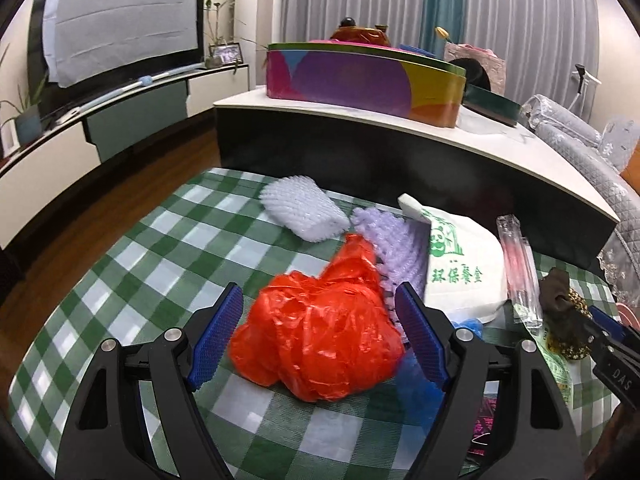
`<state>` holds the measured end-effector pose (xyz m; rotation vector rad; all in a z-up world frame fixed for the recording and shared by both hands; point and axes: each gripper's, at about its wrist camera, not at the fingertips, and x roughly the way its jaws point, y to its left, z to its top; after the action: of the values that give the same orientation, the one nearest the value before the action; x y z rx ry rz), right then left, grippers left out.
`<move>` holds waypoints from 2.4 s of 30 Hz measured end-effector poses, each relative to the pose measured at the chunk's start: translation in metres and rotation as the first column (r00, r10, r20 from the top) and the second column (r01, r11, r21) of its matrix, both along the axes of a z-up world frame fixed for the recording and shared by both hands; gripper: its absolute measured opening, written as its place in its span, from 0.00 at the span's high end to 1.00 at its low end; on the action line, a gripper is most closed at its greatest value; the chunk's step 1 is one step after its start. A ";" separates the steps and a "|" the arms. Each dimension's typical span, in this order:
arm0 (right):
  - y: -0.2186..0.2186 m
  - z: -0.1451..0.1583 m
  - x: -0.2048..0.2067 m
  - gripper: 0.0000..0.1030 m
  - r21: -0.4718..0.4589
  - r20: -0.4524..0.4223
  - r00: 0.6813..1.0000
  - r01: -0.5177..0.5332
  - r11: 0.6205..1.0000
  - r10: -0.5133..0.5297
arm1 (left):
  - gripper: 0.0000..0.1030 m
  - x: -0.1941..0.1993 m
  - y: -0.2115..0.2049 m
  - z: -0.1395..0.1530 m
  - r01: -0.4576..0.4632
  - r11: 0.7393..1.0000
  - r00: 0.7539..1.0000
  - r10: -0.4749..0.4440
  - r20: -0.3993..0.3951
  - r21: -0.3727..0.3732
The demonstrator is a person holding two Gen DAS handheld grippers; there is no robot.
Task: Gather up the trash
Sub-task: 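Grasp the red plastic bag with the left tool while the right tool grasps the leopard-print cloth, then carry the red bag and leopard cloth over the pink bin with both tools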
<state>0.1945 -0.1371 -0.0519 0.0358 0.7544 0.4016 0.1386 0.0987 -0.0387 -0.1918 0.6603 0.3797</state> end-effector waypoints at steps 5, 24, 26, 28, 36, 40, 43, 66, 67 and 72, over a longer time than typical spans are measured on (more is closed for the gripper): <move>0.001 0.003 -0.003 0.92 0.009 -0.016 0.999 -0.036 0.999 0.037 | 0.54 0.001 -0.004 0.000 0.026 1.000 1.000 -0.026 -0.014 -0.006; -0.059 0.082 -0.075 0.95 -0.025 0.112 0.993 0.049 0.999 -0.046 | 0.62 -0.049 -0.009 0.042 0.025 1.000 0.999 -0.026 0.046 0.016; -0.067 0.088 -0.081 0.95 -0.022 0.118 0.991 0.069 0.997 -0.065 | 0.62 -0.054 -0.011 0.046 0.034 0.999 0.998 -0.035 0.058 0.014; -0.077 0.094 -0.090 0.95 -0.018 0.128 0.988 0.091 0.996 -0.088 | 0.62 -0.061 -0.015 0.052 0.048 0.999 0.996 -0.048 0.072 0.012; -0.104 0.117 -0.123 0.95 -0.011 0.173 0.974 0.148 0.989 -0.144 | 0.62 -0.082 -0.033 0.071 0.118 0.993 0.986 -0.117 0.121 0.006; -0.121 0.130 -0.138 0.95 -0.007 0.197 0.965 0.180 0.984 -0.175 | 0.62 -0.092 -0.048 0.080 0.174 0.985 0.974 -0.175 0.146 0.018; -0.135 0.140 -0.145 0.95 0.003 0.210 0.957 0.204 0.979 -0.200 | 0.62 -0.096 -0.059 0.084 0.218 0.975 0.962 -0.221 0.158 0.034; -0.253 0.161 -0.101 0.95 -0.031 0.287 0.921 0.284 0.958 -0.263 | 0.62 -0.089 -0.154 0.085 0.467 0.879 0.860 -0.477 0.184 0.098; -0.258 0.159 -0.100 0.95 -0.028 0.295 0.917 0.290 0.957 -0.269 | 0.62 -0.087 -0.162 0.084 0.486 0.868 0.849 -0.496 0.182 0.102; -0.294 0.134 -0.089 0.95 0.050 0.239 0.895 0.375 0.925 -0.376 | 0.62 -0.082 -0.190 0.081 0.546 0.829 0.810 -0.559 0.177 0.120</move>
<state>0.1055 -0.4306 0.0818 0.1309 0.4868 0.0335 0.0562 -0.0911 0.0425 0.0296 0.4692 -0.1859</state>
